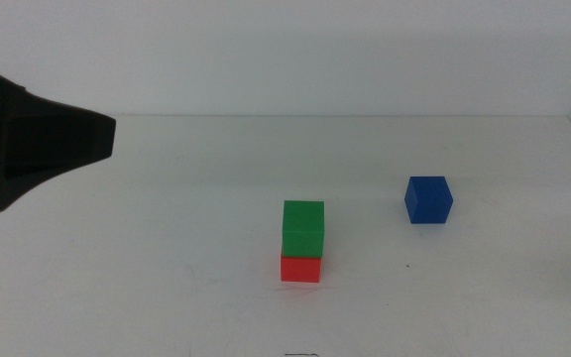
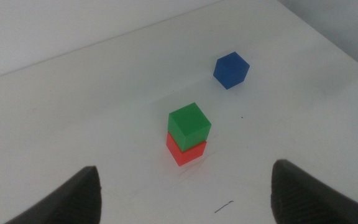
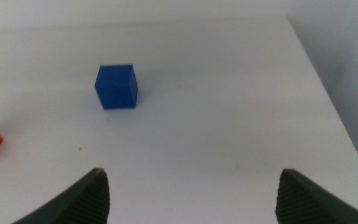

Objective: Stack red cubes first, then green, then blue cubes in a specific spot.

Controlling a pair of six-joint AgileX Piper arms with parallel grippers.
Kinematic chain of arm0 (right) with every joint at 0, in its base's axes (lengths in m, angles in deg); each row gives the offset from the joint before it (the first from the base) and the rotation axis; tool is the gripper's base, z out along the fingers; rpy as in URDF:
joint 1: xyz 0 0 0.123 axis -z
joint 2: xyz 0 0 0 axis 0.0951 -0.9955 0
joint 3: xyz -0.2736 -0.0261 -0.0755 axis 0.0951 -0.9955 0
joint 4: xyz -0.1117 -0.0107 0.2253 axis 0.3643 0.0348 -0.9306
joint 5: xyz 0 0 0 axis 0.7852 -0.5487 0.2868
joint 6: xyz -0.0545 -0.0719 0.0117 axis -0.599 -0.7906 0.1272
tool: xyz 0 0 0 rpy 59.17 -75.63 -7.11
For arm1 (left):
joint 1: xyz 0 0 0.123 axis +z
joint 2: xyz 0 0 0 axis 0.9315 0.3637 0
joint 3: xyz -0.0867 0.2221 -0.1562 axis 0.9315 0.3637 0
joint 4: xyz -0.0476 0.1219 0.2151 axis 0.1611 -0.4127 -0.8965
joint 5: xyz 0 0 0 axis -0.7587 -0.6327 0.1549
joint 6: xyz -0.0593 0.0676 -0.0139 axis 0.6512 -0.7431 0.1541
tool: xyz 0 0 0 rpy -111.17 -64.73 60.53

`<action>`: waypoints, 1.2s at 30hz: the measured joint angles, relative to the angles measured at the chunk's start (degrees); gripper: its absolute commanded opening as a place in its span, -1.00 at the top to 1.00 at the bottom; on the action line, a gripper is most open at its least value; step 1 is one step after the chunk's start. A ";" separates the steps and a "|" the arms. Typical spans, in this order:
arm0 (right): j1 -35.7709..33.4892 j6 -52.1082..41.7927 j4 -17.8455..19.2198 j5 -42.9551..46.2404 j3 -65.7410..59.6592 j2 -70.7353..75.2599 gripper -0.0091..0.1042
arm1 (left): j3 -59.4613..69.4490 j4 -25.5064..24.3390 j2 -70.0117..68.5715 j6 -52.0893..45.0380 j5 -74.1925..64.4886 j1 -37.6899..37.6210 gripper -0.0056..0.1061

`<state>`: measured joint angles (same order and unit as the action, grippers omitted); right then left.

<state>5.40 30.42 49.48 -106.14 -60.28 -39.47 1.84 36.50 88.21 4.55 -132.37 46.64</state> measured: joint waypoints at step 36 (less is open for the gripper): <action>-15.44 9.51 1.33 -25.70 70.03 -91.02 -0.46 | 0.00 0.00 0.00 -0.04 0.00 0.00 -0.78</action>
<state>-10.05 39.93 50.81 -131.84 9.75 -130.49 1.84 36.50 88.21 4.51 -132.37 46.64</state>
